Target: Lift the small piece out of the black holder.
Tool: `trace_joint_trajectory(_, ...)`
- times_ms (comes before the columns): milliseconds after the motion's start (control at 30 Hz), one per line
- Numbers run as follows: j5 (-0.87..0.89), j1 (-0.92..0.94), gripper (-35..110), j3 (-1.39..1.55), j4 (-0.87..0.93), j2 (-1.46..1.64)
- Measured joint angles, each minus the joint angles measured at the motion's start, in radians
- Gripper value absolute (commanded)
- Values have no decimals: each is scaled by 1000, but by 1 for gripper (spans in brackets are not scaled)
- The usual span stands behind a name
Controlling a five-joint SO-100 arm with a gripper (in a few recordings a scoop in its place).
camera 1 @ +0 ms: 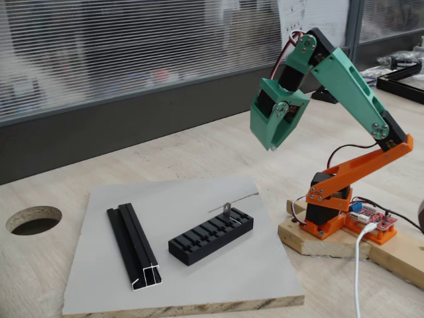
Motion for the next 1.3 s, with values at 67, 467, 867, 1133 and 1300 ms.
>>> trace_joint_trajectory(67, 0, 0, 11, 0, 0, -44)
trace_joint_trajectory(467, 0, -3, 11, -2, -112, -252)
trace_joint_trajectory(867, 0, -215, 11, -2, -233, -414)
trace_joint_trajectory(1133, 0, -225, 11, -2, -233, -453)
trace_joint_trajectory(1300, 0, -221, 11, -2, -236, -469)
